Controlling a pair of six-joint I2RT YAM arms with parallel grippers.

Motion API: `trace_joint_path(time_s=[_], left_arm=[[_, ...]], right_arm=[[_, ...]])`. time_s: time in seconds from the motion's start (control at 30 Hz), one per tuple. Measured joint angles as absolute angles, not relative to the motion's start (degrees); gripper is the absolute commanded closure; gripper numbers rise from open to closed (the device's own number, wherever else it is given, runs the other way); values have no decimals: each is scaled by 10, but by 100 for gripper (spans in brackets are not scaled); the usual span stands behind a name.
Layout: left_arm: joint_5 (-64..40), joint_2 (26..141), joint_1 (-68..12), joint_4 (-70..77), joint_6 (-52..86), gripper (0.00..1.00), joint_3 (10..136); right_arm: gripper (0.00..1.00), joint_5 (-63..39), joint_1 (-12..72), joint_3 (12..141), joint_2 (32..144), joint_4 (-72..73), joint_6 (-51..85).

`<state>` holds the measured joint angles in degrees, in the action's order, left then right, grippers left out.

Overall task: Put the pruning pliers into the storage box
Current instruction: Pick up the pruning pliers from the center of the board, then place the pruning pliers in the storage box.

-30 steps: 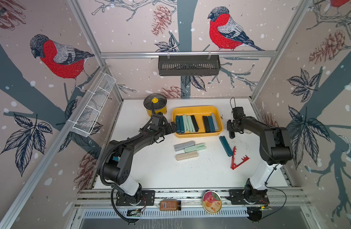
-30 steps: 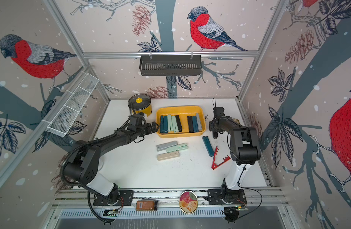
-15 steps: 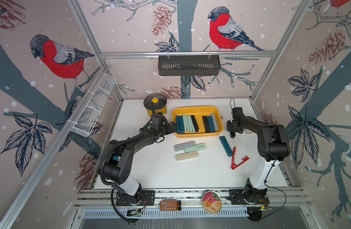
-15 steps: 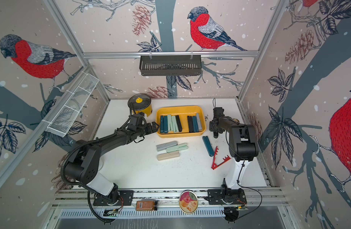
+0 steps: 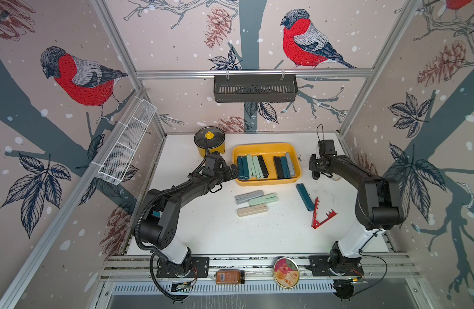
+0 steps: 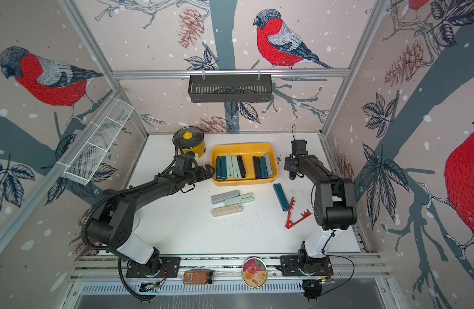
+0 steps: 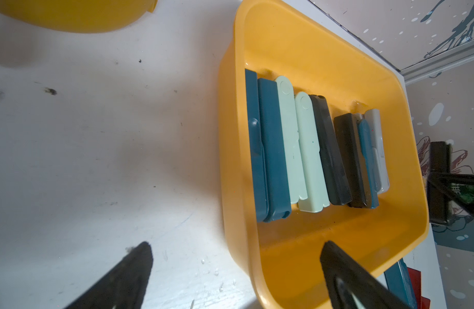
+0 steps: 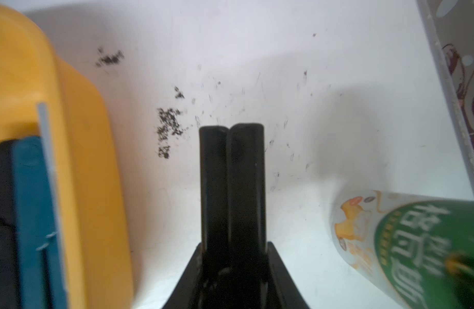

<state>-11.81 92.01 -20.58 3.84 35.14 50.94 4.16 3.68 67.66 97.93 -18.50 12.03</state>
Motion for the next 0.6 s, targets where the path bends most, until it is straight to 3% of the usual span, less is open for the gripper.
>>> trace_joint_path(time_s=[0.27,0.6], left_arm=[[-128,926,-206,50,359,2,509],[-139,928,-206,55,366,2,503]], right_arm=[[86,-8,103,723,931,-186,161],[86,-29,225,845,1085,-189,196]])
